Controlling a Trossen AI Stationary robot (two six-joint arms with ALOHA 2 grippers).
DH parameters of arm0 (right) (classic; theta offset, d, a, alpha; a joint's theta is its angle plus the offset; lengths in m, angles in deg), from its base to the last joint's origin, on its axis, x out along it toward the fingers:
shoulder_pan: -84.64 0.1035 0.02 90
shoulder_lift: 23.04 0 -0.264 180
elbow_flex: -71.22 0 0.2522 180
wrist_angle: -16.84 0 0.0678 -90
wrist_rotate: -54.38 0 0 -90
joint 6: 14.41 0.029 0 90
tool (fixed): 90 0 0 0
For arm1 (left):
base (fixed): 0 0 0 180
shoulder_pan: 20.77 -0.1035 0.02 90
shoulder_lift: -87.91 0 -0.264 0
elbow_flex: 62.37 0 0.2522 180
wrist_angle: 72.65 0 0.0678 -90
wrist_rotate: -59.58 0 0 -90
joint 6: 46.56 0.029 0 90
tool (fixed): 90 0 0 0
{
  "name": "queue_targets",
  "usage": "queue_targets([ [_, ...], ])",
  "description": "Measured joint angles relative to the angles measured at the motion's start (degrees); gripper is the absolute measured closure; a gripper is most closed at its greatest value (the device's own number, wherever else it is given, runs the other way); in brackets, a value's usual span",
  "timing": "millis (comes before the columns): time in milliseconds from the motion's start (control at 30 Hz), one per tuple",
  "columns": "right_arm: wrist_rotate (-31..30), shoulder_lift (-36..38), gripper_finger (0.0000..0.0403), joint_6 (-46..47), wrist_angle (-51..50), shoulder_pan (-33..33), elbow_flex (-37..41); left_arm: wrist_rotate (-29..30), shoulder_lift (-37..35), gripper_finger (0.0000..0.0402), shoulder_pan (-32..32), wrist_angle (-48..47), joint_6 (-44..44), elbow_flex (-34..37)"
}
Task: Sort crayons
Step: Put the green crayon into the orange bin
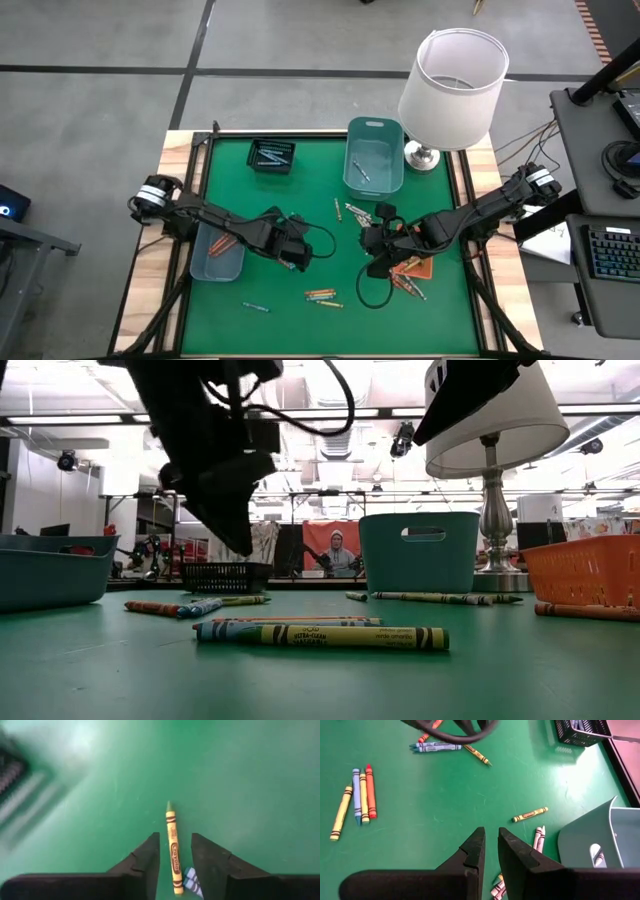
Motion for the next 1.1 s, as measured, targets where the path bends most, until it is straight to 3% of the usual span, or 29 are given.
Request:
queue_targets([
  [167,0.0,0.0,0.036,-0.7,0.4,0.0,0.1,2.6,-1.8,0.0287,3.4,14.2,12.4,6.1],
  [300,0.0,0.0,0.036,-1.5,2.2,0.0,0.1,6.0,-2.9,0.0287,4.1,25.8,16.9,11.7],
  [467,0.0,0.0,0.036,-2.6,3.7,0.0,0.1,11.4,-3.3,0.0294,4.1,32.0,16.9,17.9],
  [667,0.0,0.0,0.036,-2.9,3.7,-0.1,0.1,11.5,-3.3,0.0302,4.5,40.5,16.9,22.4],
  [1100,0.0,0.0,0.036,-2.9,3.7,-0.2,0.1,11.0,-3.3,0.0303,3.6,47.7,14.9,27.4],
])
